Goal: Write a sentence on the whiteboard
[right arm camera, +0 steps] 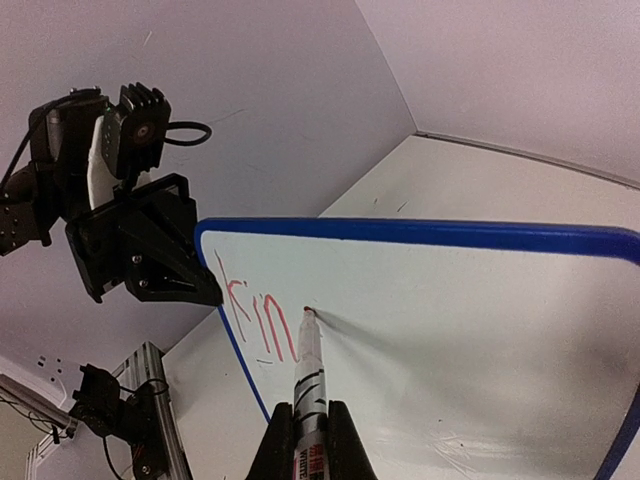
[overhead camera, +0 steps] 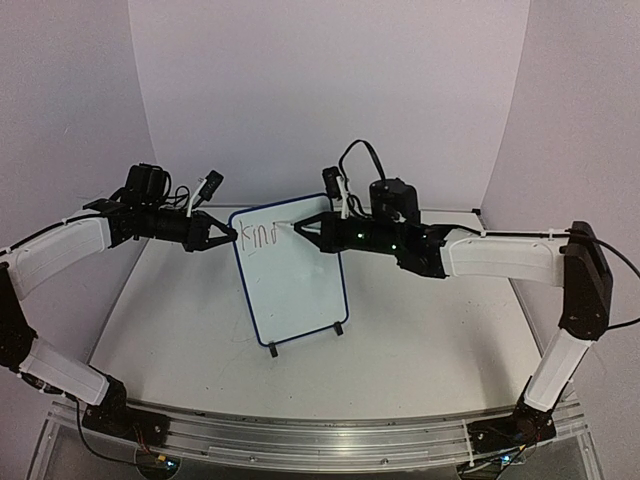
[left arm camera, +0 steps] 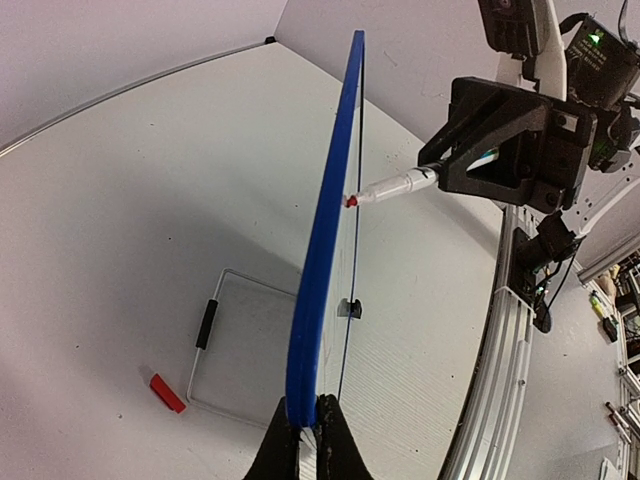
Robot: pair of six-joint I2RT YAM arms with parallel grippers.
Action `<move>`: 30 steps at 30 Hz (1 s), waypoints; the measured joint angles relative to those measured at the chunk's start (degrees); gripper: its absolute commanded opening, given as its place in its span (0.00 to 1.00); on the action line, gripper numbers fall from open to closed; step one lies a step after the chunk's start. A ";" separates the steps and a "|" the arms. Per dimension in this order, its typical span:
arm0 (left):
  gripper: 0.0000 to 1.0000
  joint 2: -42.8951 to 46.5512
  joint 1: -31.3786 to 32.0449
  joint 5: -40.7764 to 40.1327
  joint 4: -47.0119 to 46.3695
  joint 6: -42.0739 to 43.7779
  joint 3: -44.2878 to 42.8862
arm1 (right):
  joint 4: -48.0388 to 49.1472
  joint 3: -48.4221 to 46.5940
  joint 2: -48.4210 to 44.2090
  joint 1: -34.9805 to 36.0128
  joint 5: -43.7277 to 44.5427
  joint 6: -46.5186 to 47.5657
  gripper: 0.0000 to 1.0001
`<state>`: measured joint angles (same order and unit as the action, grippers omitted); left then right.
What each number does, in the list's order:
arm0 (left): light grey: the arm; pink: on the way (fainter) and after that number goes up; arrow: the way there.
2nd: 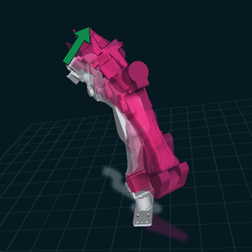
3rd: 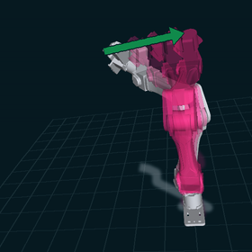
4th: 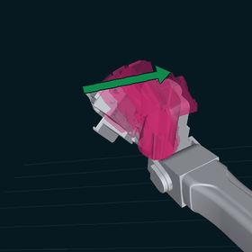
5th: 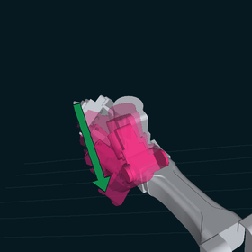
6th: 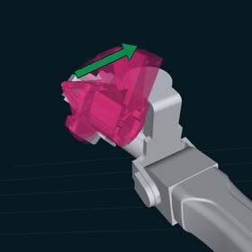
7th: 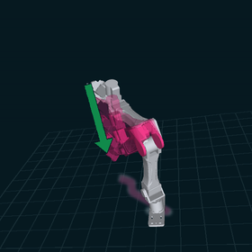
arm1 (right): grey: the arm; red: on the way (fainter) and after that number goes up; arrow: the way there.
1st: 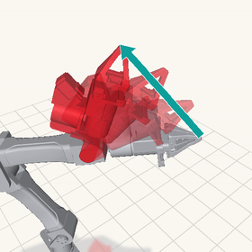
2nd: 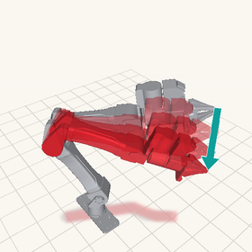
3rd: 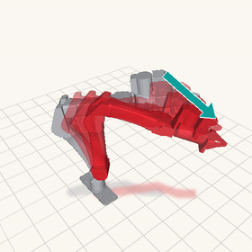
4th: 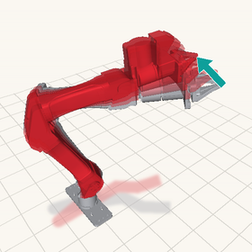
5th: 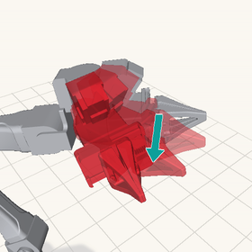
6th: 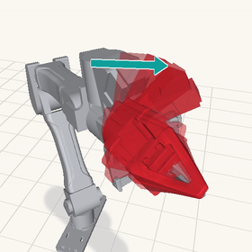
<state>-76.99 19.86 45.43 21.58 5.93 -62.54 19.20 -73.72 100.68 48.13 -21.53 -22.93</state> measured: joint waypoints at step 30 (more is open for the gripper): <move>0.00 0.00 0.10 -0.21 0.00 -0.01 0.00 | 2.47 5.69 -0.71 -0.21 -1.48 -1.63 0.00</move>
<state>-76.99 19.97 45.22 21.58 5.93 -62.54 21.67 -68.02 99.97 47.92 -23.01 -24.55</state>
